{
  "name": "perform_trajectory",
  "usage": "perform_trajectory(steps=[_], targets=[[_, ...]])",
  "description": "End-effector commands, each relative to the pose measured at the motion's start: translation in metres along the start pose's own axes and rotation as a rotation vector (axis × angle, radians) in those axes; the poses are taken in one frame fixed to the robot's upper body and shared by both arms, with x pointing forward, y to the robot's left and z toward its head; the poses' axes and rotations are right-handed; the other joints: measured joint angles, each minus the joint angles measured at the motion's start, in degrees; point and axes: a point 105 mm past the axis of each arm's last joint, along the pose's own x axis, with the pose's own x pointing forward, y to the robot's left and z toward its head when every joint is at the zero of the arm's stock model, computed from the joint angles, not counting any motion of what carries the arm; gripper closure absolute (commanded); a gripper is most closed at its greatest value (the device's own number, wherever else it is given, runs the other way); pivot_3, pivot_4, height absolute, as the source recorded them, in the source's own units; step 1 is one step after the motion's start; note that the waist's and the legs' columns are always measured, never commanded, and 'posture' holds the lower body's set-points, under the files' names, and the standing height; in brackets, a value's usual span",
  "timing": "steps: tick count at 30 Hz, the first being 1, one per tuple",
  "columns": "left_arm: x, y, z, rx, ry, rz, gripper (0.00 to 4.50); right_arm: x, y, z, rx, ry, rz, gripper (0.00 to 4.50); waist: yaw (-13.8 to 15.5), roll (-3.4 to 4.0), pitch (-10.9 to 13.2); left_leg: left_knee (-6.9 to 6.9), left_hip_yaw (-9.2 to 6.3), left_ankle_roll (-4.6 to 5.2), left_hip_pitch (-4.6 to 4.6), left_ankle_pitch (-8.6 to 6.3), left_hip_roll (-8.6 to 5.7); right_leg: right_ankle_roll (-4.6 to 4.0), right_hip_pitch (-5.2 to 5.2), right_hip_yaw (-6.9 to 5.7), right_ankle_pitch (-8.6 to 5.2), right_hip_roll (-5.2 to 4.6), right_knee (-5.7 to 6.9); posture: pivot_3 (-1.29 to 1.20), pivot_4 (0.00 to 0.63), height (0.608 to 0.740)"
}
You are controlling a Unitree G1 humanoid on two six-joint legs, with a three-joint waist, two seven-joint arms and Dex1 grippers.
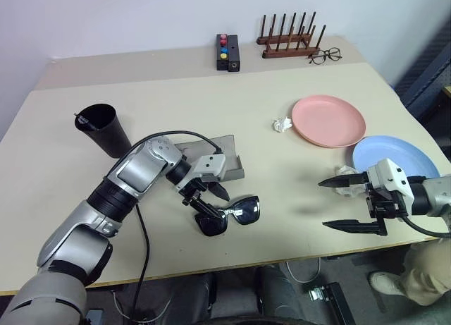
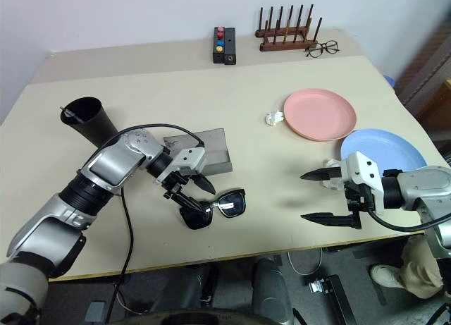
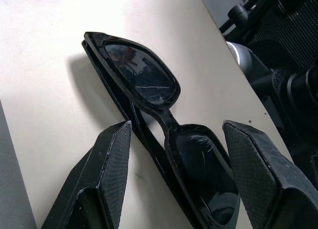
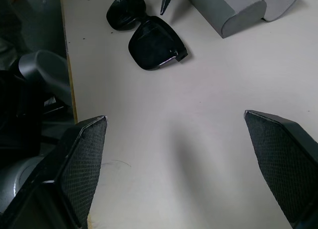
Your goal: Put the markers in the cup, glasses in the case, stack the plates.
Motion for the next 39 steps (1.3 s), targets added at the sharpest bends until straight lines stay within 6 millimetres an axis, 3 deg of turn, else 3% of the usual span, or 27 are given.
perform_trajectory(steps=[1, 27, 28, 29, 33, 39], targets=[[-0.003, -0.001, 0.001, 0.018, 0.002, 0.011, 1.53, -0.007, -0.004, 0.009, -0.042, 0.003, -0.025, 0.00, 0.0, 0.00, 0.0, 0.00, 0.00, 0.00, 0.00, 0.00, 0.00, 0.00, 0.00, 0.00, 0.00, 0.00, 0.00, 0.00, 0.150, 0.740], [0.001, -0.002, 0.003, 0.000, 0.007, -0.026, 1.53, 0.002, -0.006, 0.025, -0.050, -0.024, -0.062, 0.00, 1.1, 0.00, 0.0, 0.02, 0.01, 0.00, 0.00, 0.00, 0.00, 0.00, 0.00, 0.00, 0.00, 0.00, 0.00, 0.00, 0.150, 0.740], [0.001, -0.002, 0.004, -0.001, 0.008, -0.027, 2.05, 0.001, -0.005, 0.025, -0.050, -0.025, -0.062, 0.00, 1.1, 0.00, 0.0, 0.02, 0.01, 0.00, 0.00, 0.00, 0.00, 0.00, 0.01, 0.00, 0.00, 0.00, 0.00, 0.00, 0.150, 0.740], [0.001, -0.002, 0.003, -0.001, 0.010, -0.028, 2.30, 0.001, -0.005, 0.025, -0.049, -0.025, -0.062, 0.00, 1.1, 0.00, 0.0, 0.03, 0.01, 0.00, 0.00, 0.00, 0.00, 0.00, 0.01, 0.00, 0.00, 0.00, 0.00, 0.00, 0.150, 0.740], [0.001, -0.003, 0.001, 0.001, 0.020, -0.033, 4.33, 0.001, -0.005, 0.025, -0.049, -0.026, -0.067, 0.00, 1.0, 0.00, 0.0, 0.03, 0.01, 0.00, 0.00, 0.00, 0.00, 0.00, 0.01, 0.00, 0.00, 0.00, 0.00, 0.00, 0.150, 0.740], [0.001, -0.002, 0.000, 0.003, 0.030, -0.036, 4.42, -0.001, -0.006, 0.024, -0.048, -0.026, -0.075, 0.00, 1.0, -0.01, 0.0, 0.03, 0.01, 0.00, 0.00, 0.00, 0.00, 0.00, 0.02, 0.00, 0.00, 0.00, 0.00, 0.00, 0.150, 0.740]])
